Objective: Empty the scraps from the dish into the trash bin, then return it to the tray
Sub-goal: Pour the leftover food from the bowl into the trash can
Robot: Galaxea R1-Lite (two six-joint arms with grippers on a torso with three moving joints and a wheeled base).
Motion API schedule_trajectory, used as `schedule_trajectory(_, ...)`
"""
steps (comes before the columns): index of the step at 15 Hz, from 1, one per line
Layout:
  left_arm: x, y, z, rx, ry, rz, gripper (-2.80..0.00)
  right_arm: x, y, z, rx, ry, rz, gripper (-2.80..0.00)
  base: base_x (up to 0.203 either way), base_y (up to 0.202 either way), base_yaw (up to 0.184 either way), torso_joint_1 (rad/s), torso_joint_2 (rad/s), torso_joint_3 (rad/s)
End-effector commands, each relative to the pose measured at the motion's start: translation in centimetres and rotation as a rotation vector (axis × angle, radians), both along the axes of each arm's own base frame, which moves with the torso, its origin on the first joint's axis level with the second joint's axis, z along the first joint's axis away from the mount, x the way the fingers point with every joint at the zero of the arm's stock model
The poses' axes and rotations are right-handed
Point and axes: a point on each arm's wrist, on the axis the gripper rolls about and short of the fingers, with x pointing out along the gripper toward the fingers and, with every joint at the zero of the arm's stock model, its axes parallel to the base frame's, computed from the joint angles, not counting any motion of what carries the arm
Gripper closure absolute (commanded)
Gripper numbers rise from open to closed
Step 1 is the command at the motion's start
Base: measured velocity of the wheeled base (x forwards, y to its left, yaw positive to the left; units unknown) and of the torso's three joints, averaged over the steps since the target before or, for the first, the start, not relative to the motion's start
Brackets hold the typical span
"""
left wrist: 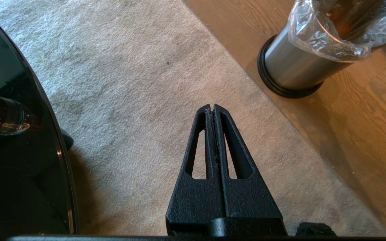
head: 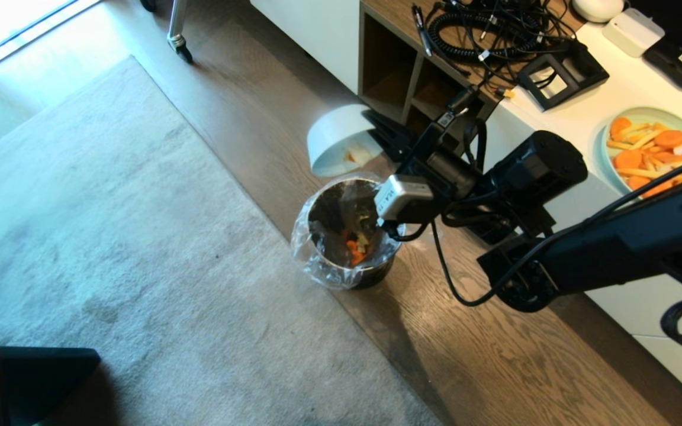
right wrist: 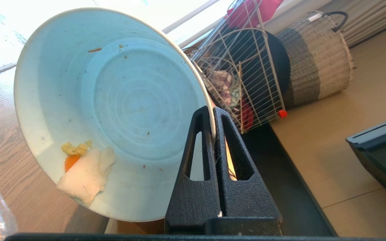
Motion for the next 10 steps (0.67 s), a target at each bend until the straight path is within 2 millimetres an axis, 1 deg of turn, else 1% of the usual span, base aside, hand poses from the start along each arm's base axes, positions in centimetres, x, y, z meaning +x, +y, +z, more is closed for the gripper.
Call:
schedule_trajectory(1, 0.0, 0.0, 0.0, -0.001, -0.001, 0.0, 0.0, -0.6, -0.3, 0.7, 0.024, -0.05, -0.002, 0.0, 0.0, 0.0, 0.0, 0.0, 0.0, 0.0)
schedule_trajectory(2, 0.0, 0.0, 0.0, -0.001, -0.001, 0.0, 0.0, -1.0, -0.4, 0.6, 0.017, -0.044, 0.0, 0.0, 0.0, 0.0, 0.0, 0.0, 0.0, 0.0)
schedule_trajectory(3, 0.0, 0.0, 0.0, -0.001, -0.001, 0.0, 0.0, -1.2, -0.4, 0.0, -0.004, -0.033, -0.003, 0.0, 0.0, 0.0, 0.0, 0.0, 0.0, 0.0)
schedule_trajectory(4, 0.0, 0.0, 0.0, -0.001, -0.001, 0.0, 0.0, -1.4, -0.5, -1.5, -0.048, 0.003, 0.002, 0.0, 0.0, 0.0, 0.0, 0.0, 0.0, 0.0)
schedule_trajectory(5, 0.0, 0.0, 0.0, -0.001, -0.001, 0.0, 0.0, -1.6, -0.5, -2.3, -0.072, 0.025, 0.005, 0.0, 0.0, 0.0, 0.0, 0.0, 0.0, 0.0)
schedule_trajectory(6, 0.0, 0.0, 0.0, -0.001, -0.001, 0.0, 0.0, -1.8, -0.4, -2.2, -0.076, 0.016, 0.011, 0.0, 0.0, 0.0, 0.0, 0.0, 0.0, 0.0)
schedule_trajectory(7, 0.0, 0.0, 0.0, -0.001, -0.001, 0.0, 0.0, -1.9, -0.3, -1.0, -0.057, -0.026, 0.017, 0.0, 0.0, 0.0, 0.0, 0.0, 0.0, 0.0)
schedule_trajectory(8, 0.0, 0.0, 0.0, -0.001, -0.001, 0.0, 0.0, -2.0, -0.2, -0.6, -0.05, -0.043, 0.019, 0.0, 0.0, 0.0, 0.0, 0.0, 0.0, 0.0)
schedule_trajectory(9, 0.0, 0.0, 0.0, -0.001, -0.001, 0.0, 0.0, -2.1, -0.3, -0.7, -0.058, -0.042, 0.019, 0.0, 0.0, 0.0, 0.0, 0.0, 0.0, 0.0)
schedule_trajectory(10, 0.0, 0.0, 0.0, -0.001, -0.001, 0.0, 0.0, -2.1, -0.3, -0.4, -0.052, -0.055, 0.016, 0.0, 0.0, 0.0, 0.0, 0.0, 0.0, 0.0)
